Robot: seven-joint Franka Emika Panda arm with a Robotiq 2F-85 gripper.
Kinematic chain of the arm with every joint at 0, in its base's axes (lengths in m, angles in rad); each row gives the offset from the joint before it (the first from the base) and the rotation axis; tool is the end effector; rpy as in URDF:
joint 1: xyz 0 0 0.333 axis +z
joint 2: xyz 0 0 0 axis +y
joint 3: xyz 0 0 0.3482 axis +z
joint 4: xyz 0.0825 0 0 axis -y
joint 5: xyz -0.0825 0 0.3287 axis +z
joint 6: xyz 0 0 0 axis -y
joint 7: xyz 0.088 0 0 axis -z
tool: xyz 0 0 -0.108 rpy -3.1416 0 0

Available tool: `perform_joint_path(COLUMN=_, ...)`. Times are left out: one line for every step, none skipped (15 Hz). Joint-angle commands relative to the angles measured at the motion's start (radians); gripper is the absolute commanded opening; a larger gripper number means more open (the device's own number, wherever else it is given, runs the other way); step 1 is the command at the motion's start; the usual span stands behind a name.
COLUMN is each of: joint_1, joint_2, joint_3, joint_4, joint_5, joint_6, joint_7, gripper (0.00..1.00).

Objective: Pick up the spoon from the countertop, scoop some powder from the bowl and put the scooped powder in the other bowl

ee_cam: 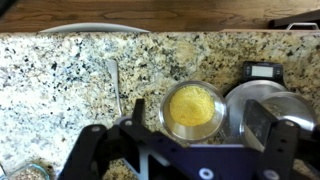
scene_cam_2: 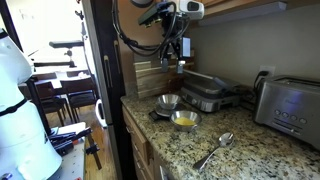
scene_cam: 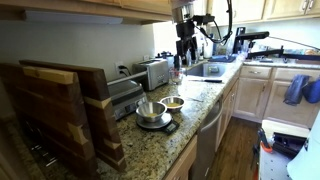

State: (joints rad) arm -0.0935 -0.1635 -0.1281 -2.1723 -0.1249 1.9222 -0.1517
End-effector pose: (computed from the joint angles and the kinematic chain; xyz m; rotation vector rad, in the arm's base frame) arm 0.4229 -0.1074 0.5098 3.0606 -0.0293 -0.1582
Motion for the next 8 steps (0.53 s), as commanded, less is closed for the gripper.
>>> perform_joint_path(joint_1=-0.039, joint_2=0.068, joint_3=-0.040, joint_4=0.001, joint_5=-0.016, joint_6=0.126, joint_7=-0.063, gripper=1.00)
perform_joint_path(joint_1=-0.048, joint_2=0.091, joint_3=-0.049, joint_4=0.005, joint_5=-0.016, joint_6=0.159, joint_7=-0.088, gripper=1.00)
perform_joint_path(joint_1=-0.057, joint_2=0.111, joint_3=-0.058, joint_4=0.005, joint_5=-0.013, joint_6=0.196, joint_7=-0.115, gripper=1.00)
perform_joint_path(joint_1=-0.065, joint_2=0.131, joint_3=-0.064, joint_4=0.005, joint_5=-0.015, joint_6=0.227, joint_7=-0.138, gripper=1.00)
perform_joint_path(joint_1=-0.074, joint_2=0.153, joint_3=-0.069, joint_4=0.003, joint_5=-0.027, joint_6=0.266, joint_7=-0.165, gripper=1.00)
perform_joint_path(joint_1=-0.082, joint_2=0.173, joint_3=-0.074, joint_4=0.005, joint_5=-0.024, joint_6=0.295, joint_7=-0.195, gripper=1.00)
perform_joint_path(joint_1=-0.089, joint_2=0.198, joint_3=-0.077, joint_4=0.012, joint_5=-0.025, joint_6=0.323, joint_7=-0.216, gripper=1.00)
perform_joint_path(joint_1=-0.095, joint_2=0.222, joint_3=-0.079, joint_4=0.019, joint_5=-0.026, joint_6=0.348, joint_7=-0.230, gripper=1.00)
